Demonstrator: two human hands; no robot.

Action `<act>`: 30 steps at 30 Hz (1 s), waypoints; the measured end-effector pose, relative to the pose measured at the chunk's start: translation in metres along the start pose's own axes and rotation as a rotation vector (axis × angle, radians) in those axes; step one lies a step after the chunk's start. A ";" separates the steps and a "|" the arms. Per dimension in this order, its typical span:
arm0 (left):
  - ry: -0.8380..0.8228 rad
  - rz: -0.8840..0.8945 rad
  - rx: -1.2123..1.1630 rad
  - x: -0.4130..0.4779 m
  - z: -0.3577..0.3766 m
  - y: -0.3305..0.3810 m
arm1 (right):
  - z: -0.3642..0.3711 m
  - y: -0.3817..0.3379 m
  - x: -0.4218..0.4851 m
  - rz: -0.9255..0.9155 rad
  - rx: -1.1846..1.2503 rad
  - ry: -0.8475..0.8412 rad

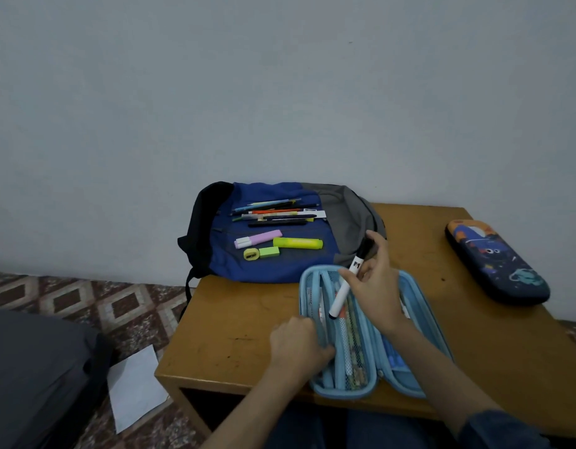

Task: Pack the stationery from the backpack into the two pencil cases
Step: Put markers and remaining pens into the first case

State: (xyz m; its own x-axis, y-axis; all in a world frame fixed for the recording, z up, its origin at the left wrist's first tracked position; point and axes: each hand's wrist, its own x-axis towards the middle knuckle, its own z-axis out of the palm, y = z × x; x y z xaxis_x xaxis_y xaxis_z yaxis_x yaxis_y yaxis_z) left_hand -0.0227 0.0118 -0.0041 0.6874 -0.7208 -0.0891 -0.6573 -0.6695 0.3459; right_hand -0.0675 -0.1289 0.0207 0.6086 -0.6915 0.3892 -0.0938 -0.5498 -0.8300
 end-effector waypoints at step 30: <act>-0.077 -0.147 -1.091 -0.004 0.003 -0.040 | 0.026 -0.018 -0.008 0.286 -0.408 -0.601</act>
State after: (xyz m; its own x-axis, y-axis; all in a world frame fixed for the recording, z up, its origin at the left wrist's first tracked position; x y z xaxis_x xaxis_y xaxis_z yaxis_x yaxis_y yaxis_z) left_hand -0.0004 0.0409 -0.0207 0.6904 -0.6818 -0.2418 0.0812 -0.2591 0.9624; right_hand -0.0499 -0.1016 0.0222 0.8286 -0.5238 -0.1977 -0.5230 -0.5979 -0.6075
